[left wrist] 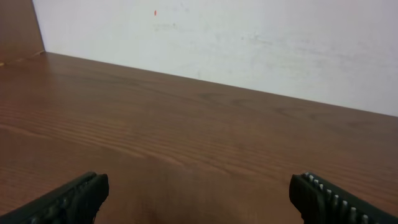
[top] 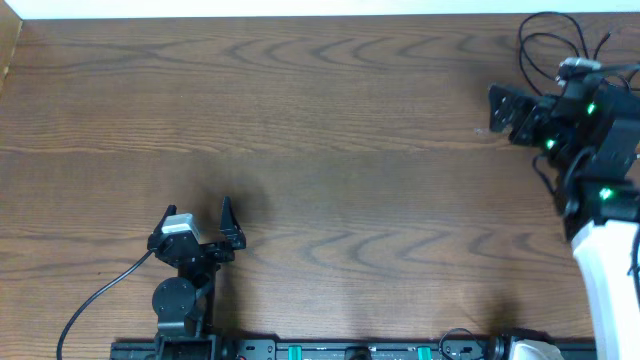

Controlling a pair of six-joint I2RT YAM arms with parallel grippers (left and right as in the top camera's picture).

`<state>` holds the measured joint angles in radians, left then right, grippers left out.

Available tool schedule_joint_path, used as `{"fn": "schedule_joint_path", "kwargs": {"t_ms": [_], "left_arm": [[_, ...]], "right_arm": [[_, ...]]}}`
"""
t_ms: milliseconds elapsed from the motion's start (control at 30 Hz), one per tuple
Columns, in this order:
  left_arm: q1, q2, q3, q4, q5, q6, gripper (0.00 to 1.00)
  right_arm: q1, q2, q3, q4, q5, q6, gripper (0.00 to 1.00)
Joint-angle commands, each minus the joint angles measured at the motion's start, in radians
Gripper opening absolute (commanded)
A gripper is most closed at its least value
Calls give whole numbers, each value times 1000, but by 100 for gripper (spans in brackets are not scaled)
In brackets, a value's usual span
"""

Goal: Untangle cables

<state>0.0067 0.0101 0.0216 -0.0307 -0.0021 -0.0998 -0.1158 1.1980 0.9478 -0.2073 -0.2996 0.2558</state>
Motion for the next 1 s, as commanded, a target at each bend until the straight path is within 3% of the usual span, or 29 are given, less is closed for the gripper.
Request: {"fn": "schedule_joint_path", "kwargs": {"t_ms": [0, 600, 733, 967], "left_arm": [[6, -6, -18, -43, -6, 13, 98], [6, -6, -18, -43, -6, 13, 98], [6, -6, -18, -43, -6, 13, 98], [6, -6, -18, -43, -6, 13, 98]], "right_arm": [[18, -77, -121, 92, 9, -2, 99], [18, -514, -855, 748, 10, -1, 99], [18, -586, -946, 798, 10, -1, 99], [18, -686, -942, 663, 13, -2, 99]]}}
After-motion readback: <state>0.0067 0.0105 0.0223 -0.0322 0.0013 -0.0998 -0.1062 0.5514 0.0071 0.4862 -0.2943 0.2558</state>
